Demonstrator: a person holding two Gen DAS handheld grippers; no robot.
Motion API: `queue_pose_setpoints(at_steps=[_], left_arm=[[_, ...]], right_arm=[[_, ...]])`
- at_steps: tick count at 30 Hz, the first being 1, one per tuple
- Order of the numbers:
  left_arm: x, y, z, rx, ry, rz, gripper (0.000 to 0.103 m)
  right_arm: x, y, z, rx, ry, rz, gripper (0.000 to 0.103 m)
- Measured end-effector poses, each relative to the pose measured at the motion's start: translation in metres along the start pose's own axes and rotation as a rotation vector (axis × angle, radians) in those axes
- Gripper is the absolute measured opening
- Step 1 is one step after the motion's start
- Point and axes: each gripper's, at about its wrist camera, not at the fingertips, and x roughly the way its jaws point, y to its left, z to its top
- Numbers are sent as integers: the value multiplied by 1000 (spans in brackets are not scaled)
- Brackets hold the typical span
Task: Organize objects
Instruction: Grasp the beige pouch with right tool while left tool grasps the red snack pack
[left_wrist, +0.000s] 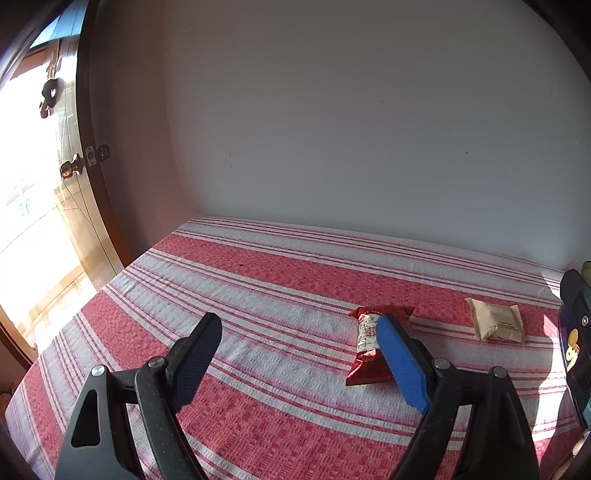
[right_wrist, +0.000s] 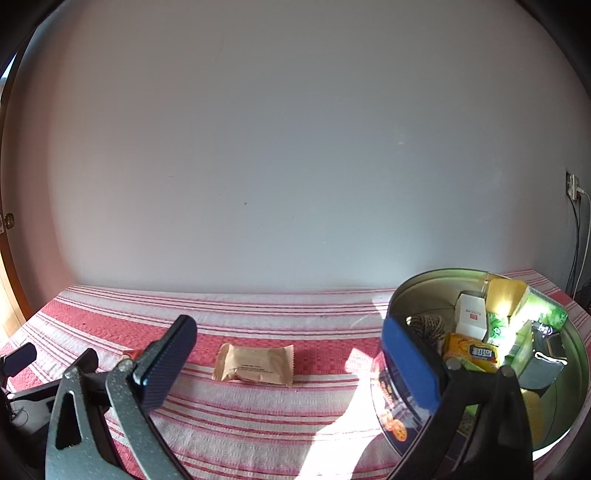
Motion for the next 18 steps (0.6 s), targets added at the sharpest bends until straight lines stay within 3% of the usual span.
queue_pose_setpoints(at_steps=[10, 18], left_arm=[[18, 17, 4, -39, 53, 20, 87], [28, 22, 3, -54, 103, 14, 87]], right_arm=[[56, 26, 5, -35, 171, 26, 101], [112, 29, -2, -26, 410, 26, 96]])
